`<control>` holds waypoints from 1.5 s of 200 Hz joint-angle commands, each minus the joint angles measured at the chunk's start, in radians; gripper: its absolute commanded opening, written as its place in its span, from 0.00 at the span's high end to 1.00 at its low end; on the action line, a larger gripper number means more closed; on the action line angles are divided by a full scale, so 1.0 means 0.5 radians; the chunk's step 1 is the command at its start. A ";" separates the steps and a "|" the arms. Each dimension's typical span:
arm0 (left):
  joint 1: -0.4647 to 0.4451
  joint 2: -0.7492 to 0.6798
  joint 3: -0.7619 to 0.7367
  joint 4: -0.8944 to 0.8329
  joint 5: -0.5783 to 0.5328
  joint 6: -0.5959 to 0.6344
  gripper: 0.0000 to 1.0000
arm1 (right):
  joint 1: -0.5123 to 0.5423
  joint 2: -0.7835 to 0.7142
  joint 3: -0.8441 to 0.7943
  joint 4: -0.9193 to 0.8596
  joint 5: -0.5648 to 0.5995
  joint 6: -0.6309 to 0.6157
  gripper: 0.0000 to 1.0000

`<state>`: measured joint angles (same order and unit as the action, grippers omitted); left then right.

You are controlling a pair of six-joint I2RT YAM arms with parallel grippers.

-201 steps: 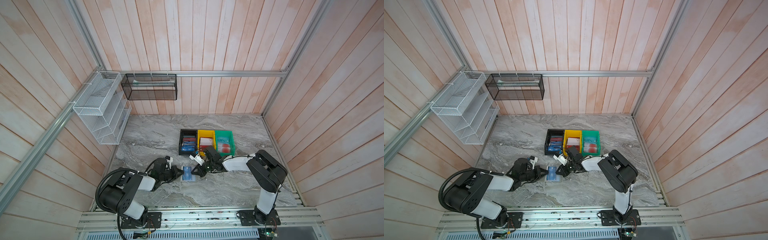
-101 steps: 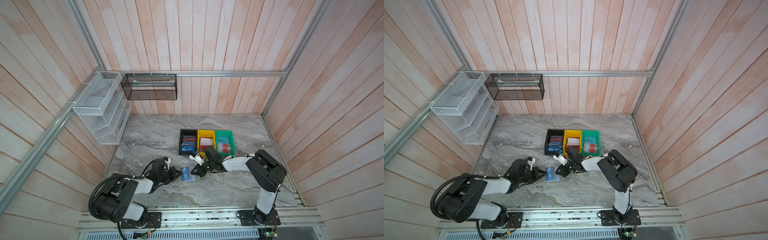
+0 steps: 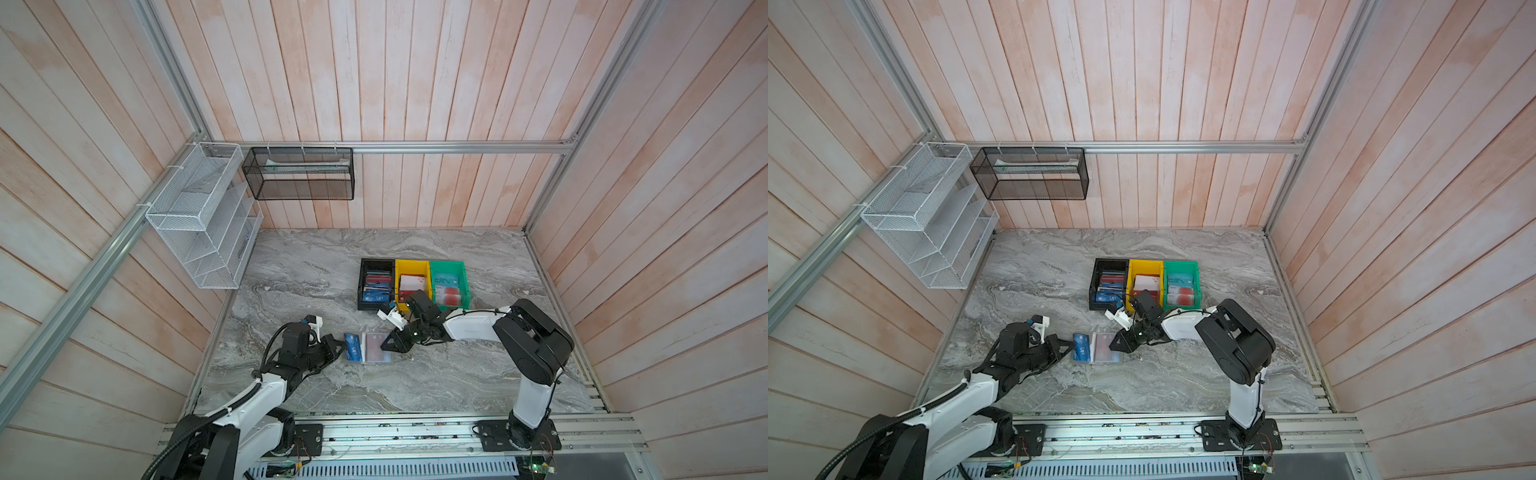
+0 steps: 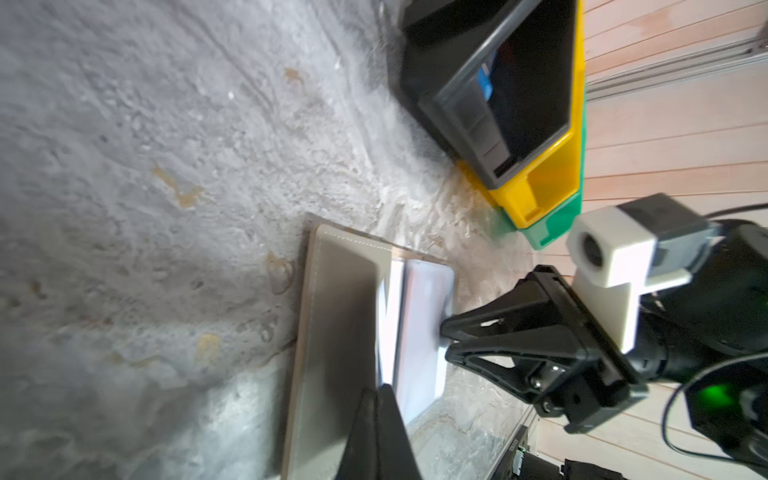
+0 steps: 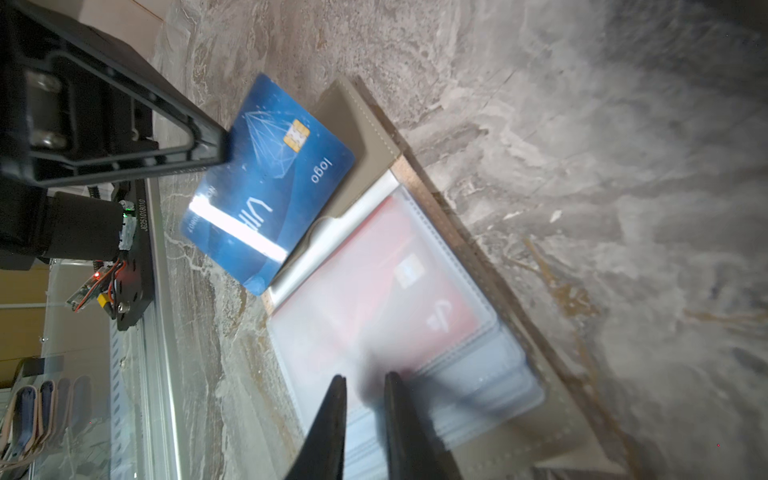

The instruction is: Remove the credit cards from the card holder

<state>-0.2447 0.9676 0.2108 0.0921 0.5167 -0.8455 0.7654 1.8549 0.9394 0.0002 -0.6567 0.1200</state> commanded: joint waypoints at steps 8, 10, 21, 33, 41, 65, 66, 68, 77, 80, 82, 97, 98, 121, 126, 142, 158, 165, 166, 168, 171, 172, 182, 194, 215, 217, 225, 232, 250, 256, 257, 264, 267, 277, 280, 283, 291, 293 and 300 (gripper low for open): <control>0.011 -0.213 0.038 -0.068 0.038 -0.107 1.00 | 0.009 -0.099 0.122 -0.393 -0.074 -0.074 0.73; 0.012 -0.220 0.040 -0.068 0.037 -0.111 1.00 | 0.005 -0.101 0.134 -0.403 -0.087 -0.078 0.72; 0.012 -0.254 0.051 -0.046 0.043 -0.133 1.00 | -0.019 -0.106 0.192 -0.449 -0.178 -0.083 0.70; 0.011 -0.260 0.046 0.032 0.046 -0.171 1.00 | -0.049 -0.103 0.239 -0.467 -0.295 -0.071 0.68; 0.008 -0.246 0.024 0.129 0.060 -0.209 1.00 | -0.072 -0.102 0.258 -0.449 -0.398 -0.060 0.66; 0.005 -0.152 -0.045 0.429 0.089 -0.327 1.00 | -0.131 -0.093 0.273 -0.324 -0.674 0.017 0.62; 0.006 -0.148 -0.046 0.443 0.089 -0.330 1.00 | -0.131 -0.091 0.272 -0.319 -0.683 0.021 0.62; 0.006 -0.138 -0.051 0.469 0.089 -0.337 1.00 | -0.134 -0.089 0.272 -0.307 -0.699 0.025 0.62; 0.000 -0.102 -0.073 0.558 0.087 -0.367 1.00 | -0.144 -0.076 0.278 -0.266 -0.762 0.049 0.61; -0.001 -0.092 -0.080 0.585 0.082 -0.375 1.00 | -0.146 -0.071 0.280 -0.249 -0.782 0.059 0.61; -0.001 -0.085 -0.083 0.600 0.079 -0.382 1.00 | -0.147 -0.066 0.281 -0.239 -0.792 0.065 0.61; -0.016 -0.045 -0.099 0.715 0.052 -0.417 1.00 | -0.147 -0.020 0.293 -0.162 -0.896 0.120 0.60; -0.018 -0.042 -0.101 0.721 0.052 -0.418 1.00 | -0.147 -0.018 0.295 -0.156 -0.900 0.124 0.60; -0.041 -0.015 -0.090 0.800 0.021 -0.438 1.00 | -0.144 0.055 0.316 -0.038 -0.974 0.203 0.59; -0.046 -0.015 -0.091 0.814 0.011 -0.444 1.00 | -0.144 0.070 0.319 -0.024 -0.981 0.218 0.59; -0.063 -0.015 -0.101 0.858 -0.015 -0.462 1.00 | -0.144 0.120 0.351 0.020 -0.981 0.258 0.59; -0.077 -0.010 -0.099 0.859 -0.033 -0.463 1.00 | -0.141 0.165 0.375 0.105 -1.046 0.316 0.59; -0.084 -0.001 -0.096 0.864 -0.038 -0.463 1.00 | -0.141 0.179 0.382 0.152 -1.063 0.349 0.59; -0.084 0.000 -0.098 0.864 -0.039 -0.463 1.00 | -0.141 0.181 0.384 0.160 -1.065 0.354 0.59; -0.087 0.005 -0.097 0.864 -0.038 -0.460 1.00 | -0.139 0.185 0.386 0.176 -1.068 0.362 0.59; -0.089 0.008 -0.095 0.865 -0.034 -0.458 1.00 | -0.138 0.193 0.391 0.192 -1.072 0.376 0.59; -0.090 0.009 -0.096 0.865 -0.034 -0.457 1.00 | -0.138 0.194 0.393 0.197 -1.076 0.379 0.59; -0.096 0.024 -0.093 0.863 -0.034 -0.451 1.00 | -0.135 0.215 0.415 0.249 -1.099 0.420 0.59; -0.100 0.032 -0.102 0.880 -0.047 -0.456 1.00 | -0.126 0.232 0.446 0.281 -1.113 0.443 0.59; -0.106 0.037 -0.113 0.907 -0.058 -0.474 1.00 | -0.106 0.250 0.483 0.287 -1.107 0.448 0.59; -0.106 0.037 -0.112 0.908 -0.062 -0.475 1.00 | -0.102 0.253 0.484 0.292 -1.107 0.452 0.59; -0.106 0.040 -0.111 0.908 -0.064 -0.473 1.00 | -0.098 0.261 0.486 0.306 -1.115 0.465 0.60; -0.106 0.043 -0.108 0.903 -0.064 -0.469 1.00 | -0.098 0.266 0.488 0.315 -1.119 0.474 0.60; -0.107 0.050 -0.100 0.908 -0.067 -0.466 1.00 | -0.094 0.272 0.484 0.331 -1.115 0.484 0.62; -0.107 0.051 -0.099 0.910 -0.067 -0.466 1.00 | -0.094 0.269 0.481 0.334 -1.116 0.484 0.63; -0.107 0.052 -0.099 0.909 -0.067 -0.466 1.00 | -0.095 0.269 0.481 0.334 -1.116 0.484 0.63; -0.107 0.055 -0.098 0.908 -0.067 -0.466 1.00 | -0.095 0.269 0.477 0.337 -1.113 0.486 0.64; -0.109 0.056 -0.097 0.906 -0.067 -0.466 1.00 | -0.095 0.268 0.477 0.339 -1.113 0.485 0.65; -0.109 0.062 -0.098 0.908 -0.061 -0.466 1.00 | -0.095 0.266 0.471 0.349 -1.109 0.493 0.66; -0.109 0.064 -0.099 0.907 -0.060 -0.466 1.00 | -0.095 0.266 0.474 0.354 -1.107 0.495 0.67; -0.107 0.066 -0.097 0.906 -0.059 -0.466 1.00 | -0.095 0.266 0.474 0.357 -1.105 0.499 0.67; -0.109 0.071 -0.102 0.905 -0.057 -0.466 1.00 | -0.094 0.269 0.474 0.371 -1.106 0.511 0.69; -0.109 0.073 -0.102 0.906 -0.055 -0.466 1.00 | -0.095 0.269 0.476 0.375 -1.107 0.513 0.70; -0.112 0.079 -0.103 0.907 -0.052 -0.464 1.00 | -0.095 0.272 0.479 0.390 -1.110 0.527 0.72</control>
<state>-0.2932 0.9943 0.1658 0.5247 0.4889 -1.0786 0.7025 1.9793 1.1606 0.1406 -1.1774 0.3668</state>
